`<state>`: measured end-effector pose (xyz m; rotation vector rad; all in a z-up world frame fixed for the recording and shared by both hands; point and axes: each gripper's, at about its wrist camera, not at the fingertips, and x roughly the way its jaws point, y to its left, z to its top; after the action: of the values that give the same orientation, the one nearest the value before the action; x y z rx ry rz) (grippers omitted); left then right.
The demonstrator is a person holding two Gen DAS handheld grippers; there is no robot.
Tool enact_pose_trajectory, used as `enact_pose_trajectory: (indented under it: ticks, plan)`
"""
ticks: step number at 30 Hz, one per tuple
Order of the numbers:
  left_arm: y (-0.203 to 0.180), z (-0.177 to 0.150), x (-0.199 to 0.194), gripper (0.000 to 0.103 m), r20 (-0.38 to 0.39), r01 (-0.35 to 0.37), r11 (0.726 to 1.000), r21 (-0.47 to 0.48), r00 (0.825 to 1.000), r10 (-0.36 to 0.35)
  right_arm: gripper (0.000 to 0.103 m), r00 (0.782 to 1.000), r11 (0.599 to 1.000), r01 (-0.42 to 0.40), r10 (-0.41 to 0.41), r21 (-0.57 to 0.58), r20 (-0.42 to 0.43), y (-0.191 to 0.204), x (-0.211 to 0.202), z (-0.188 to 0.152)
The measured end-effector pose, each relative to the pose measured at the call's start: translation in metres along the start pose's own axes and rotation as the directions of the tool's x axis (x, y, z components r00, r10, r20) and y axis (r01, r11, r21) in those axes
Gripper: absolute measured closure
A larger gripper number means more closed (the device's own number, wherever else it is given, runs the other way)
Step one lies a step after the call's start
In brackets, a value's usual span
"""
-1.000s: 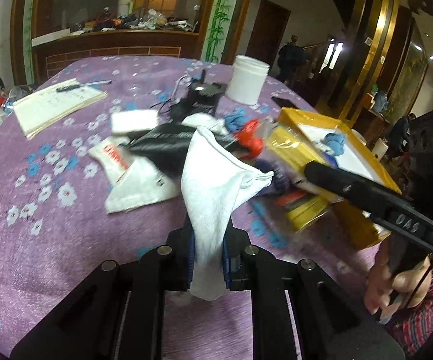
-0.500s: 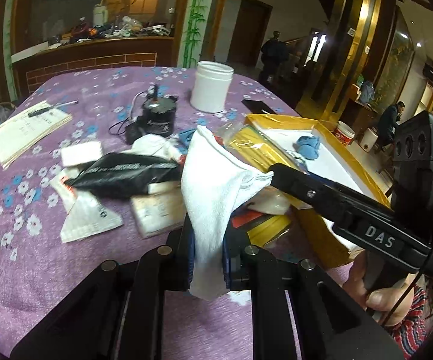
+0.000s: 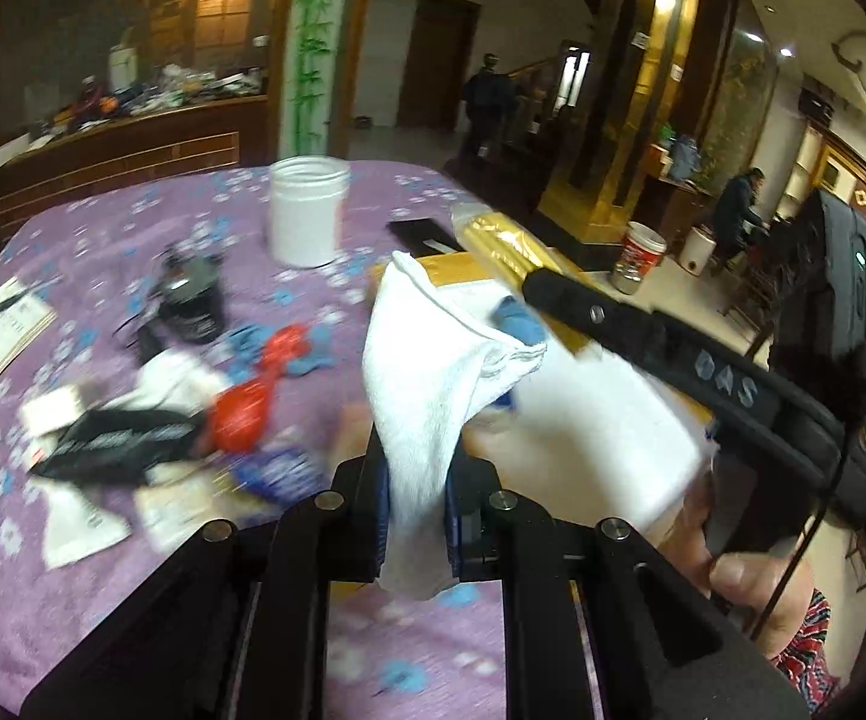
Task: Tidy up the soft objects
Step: 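Carry both items into the white box and open both grippers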
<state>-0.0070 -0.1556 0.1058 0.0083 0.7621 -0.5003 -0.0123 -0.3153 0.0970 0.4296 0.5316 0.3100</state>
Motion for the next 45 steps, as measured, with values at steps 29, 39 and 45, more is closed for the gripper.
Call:
enact_pose_trajectory:
  ticks: [29, 39, 45]
  plan:
    - [-0.081, 0.01, 0.127, 0.092, -0.172, 0.156, 0.987, 0.023, 0.974, -0.15, 0.061, 0.919, 0.891, 0.393, -0.385, 0.228, -0.081, -0.15, 0.009, 0.056]
    - [-0.081, 0.008, 0.131, 0.092, -0.185, 0.153, 0.988, 0.019, 0.972, -0.147, 0.061, 0.901, 0.874, 0.435, -0.418, 0.218, -0.121, -0.156, 0.018, 0.054]
    - [-0.08, 0.008, 0.133, 0.092, -0.186, 0.151, 0.988, 0.02, 0.972, -0.145, 0.061, 0.893, 0.867, 0.449, -0.429, 0.216, -0.135, -0.157, 0.019, 0.052]
